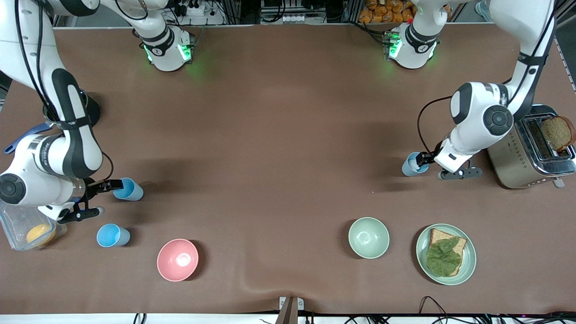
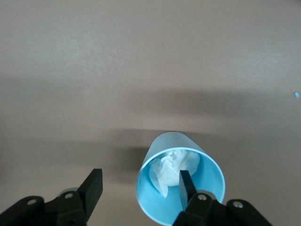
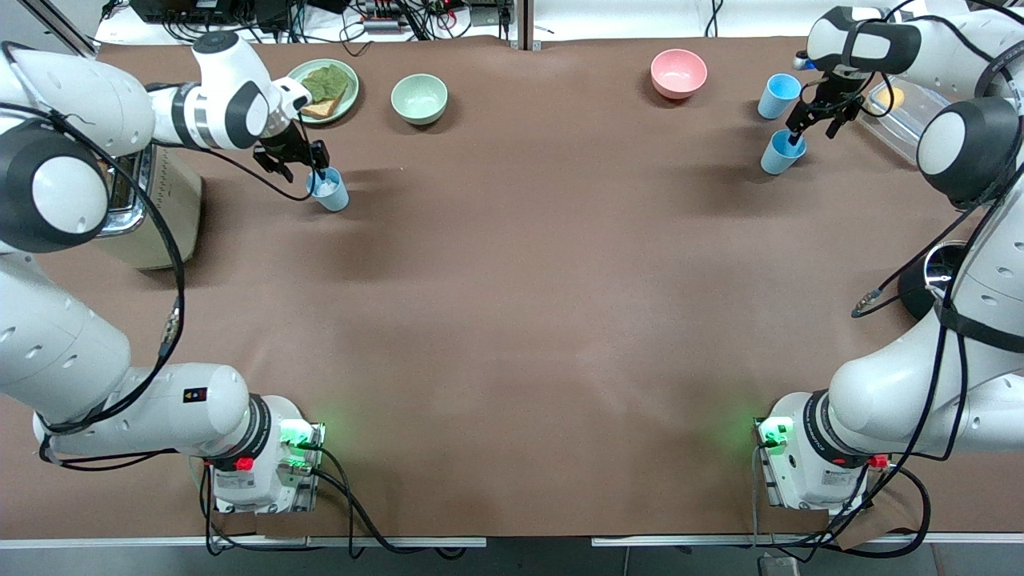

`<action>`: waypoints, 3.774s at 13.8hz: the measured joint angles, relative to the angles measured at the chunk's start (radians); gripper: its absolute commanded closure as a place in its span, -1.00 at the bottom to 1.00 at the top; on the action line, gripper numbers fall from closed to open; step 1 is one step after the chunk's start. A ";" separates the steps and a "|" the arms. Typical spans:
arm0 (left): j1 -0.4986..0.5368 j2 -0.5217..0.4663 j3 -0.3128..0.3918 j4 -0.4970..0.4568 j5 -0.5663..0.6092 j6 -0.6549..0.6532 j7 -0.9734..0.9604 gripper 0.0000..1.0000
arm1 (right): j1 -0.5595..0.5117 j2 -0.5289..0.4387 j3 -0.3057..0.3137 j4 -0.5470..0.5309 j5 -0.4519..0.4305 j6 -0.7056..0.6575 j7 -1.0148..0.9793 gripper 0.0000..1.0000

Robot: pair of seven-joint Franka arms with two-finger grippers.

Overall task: Stack blue cups with both arms
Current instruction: 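Reach the right gripper to a blue cup while the left gripper reaches another, then lift the cup with the left gripper while the right gripper grasps another, then set the cup down mid-table and open the left gripper, then carry the cup with the right gripper while the left gripper withdraws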

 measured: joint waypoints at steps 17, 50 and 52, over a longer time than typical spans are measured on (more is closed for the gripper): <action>-0.217 0.074 -0.331 0.274 -0.005 -0.163 -0.545 1.00 | 0.044 -0.019 0.026 0.029 0.022 -0.111 -0.058 1.00; -0.121 -0.169 -0.028 0.785 0.027 -0.790 -0.141 -1.00 | 0.617 -0.181 0.049 0.177 0.234 -0.445 0.509 1.00; -0.142 -0.200 0.088 0.785 -0.037 -0.825 -0.057 -1.00 | 0.681 -0.180 0.048 0.144 0.234 -0.412 0.598 1.00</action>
